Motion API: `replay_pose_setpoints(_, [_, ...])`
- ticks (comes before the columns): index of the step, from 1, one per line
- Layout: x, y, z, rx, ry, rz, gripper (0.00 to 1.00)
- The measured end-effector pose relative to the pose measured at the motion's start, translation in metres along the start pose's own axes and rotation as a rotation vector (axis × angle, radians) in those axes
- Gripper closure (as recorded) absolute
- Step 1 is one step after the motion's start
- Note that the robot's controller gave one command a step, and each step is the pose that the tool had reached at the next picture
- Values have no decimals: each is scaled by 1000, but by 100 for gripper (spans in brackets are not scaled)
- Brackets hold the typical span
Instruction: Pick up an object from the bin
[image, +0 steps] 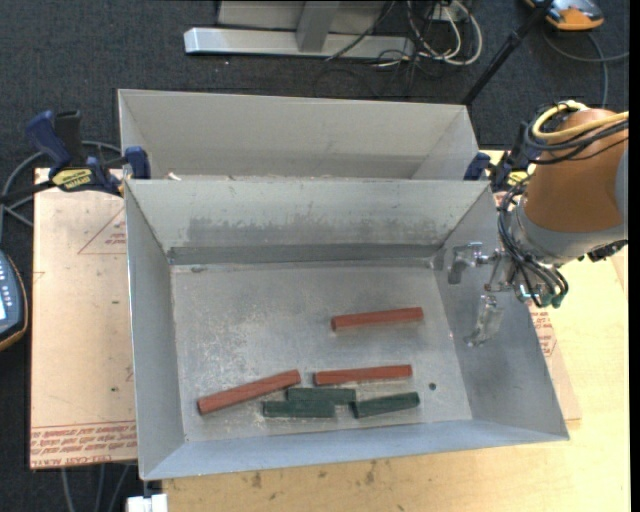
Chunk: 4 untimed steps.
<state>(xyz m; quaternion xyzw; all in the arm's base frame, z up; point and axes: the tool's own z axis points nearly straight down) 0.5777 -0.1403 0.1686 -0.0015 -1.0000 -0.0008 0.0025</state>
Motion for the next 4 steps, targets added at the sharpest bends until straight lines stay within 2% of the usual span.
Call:
replay_pose_setpoints(1, [-66, 15, 100, -1, -5, -75, 0])
replay_pose_setpoints(2, [-8, 64, 97, 0, -5, -299, 0])
replay_pose_setpoints(3, [-9, 64, 96, 2, -8, -301, 100])
replay_pose_setpoints(4, [-11, 49, -79, 6, -17, -301, 100])
